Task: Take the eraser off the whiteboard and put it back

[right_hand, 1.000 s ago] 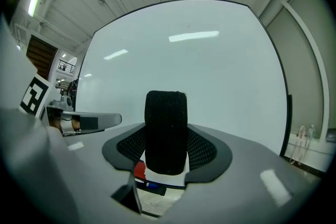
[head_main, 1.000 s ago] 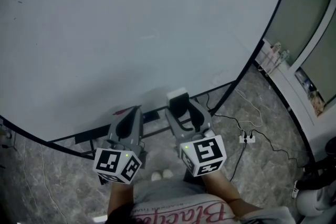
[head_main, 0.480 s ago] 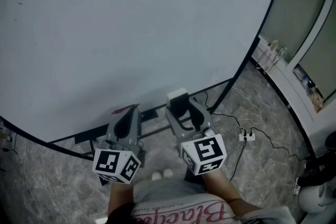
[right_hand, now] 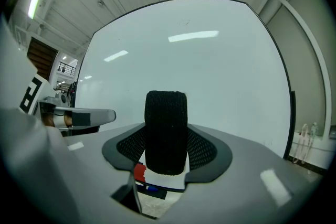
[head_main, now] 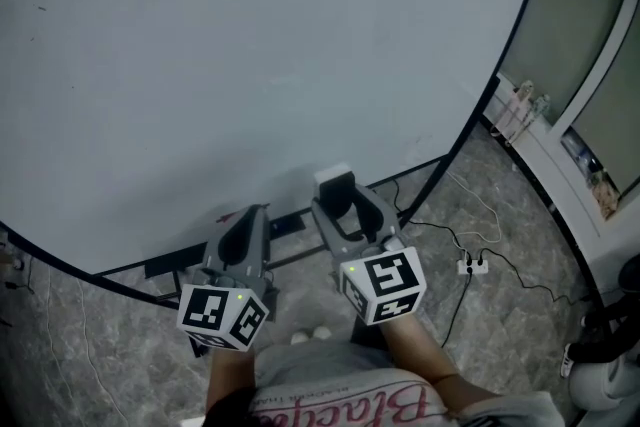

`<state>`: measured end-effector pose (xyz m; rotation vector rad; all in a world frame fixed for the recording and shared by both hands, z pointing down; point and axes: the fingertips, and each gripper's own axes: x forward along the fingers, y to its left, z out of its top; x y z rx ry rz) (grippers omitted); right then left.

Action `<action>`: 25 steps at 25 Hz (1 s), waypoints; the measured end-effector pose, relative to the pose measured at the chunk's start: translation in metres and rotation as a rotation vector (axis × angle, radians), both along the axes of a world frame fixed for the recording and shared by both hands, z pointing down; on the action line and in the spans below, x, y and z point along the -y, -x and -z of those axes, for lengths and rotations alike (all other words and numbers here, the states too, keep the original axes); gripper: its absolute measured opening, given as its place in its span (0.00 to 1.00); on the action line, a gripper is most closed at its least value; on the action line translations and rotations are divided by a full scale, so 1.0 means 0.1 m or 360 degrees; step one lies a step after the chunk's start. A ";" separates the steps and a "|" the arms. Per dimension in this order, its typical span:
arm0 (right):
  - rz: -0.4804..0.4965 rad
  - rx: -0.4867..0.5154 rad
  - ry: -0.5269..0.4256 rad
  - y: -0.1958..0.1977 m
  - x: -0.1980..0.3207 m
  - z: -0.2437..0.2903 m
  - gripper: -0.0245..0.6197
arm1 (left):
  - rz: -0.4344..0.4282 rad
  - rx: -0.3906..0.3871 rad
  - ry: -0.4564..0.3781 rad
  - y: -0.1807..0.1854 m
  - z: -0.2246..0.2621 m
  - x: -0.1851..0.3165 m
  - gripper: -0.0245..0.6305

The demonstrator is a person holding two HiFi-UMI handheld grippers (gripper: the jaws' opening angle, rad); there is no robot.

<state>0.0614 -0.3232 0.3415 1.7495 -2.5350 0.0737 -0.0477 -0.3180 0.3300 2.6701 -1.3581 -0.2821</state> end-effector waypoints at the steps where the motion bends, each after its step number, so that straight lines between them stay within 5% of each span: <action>1: -0.0006 -0.0025 -0.0006 0.01 0.04 0.00 0.39 | 0.0005 0.0004 -0.0001 0.01 0.00 0.02 0.04; 20: -0.0090 -0.0543 -0.0157 0.29 0.88 0.03 0.40 | 0.0128 0.0071 -0.0047 0.28 0.07 0.53 0.04; 25: -0.0096 -0.0564 -0.0164 0.30 0.91 0.03 0.40 | 0.0134 0.0062 -0.0046 0.32 0.07 0.61 0.04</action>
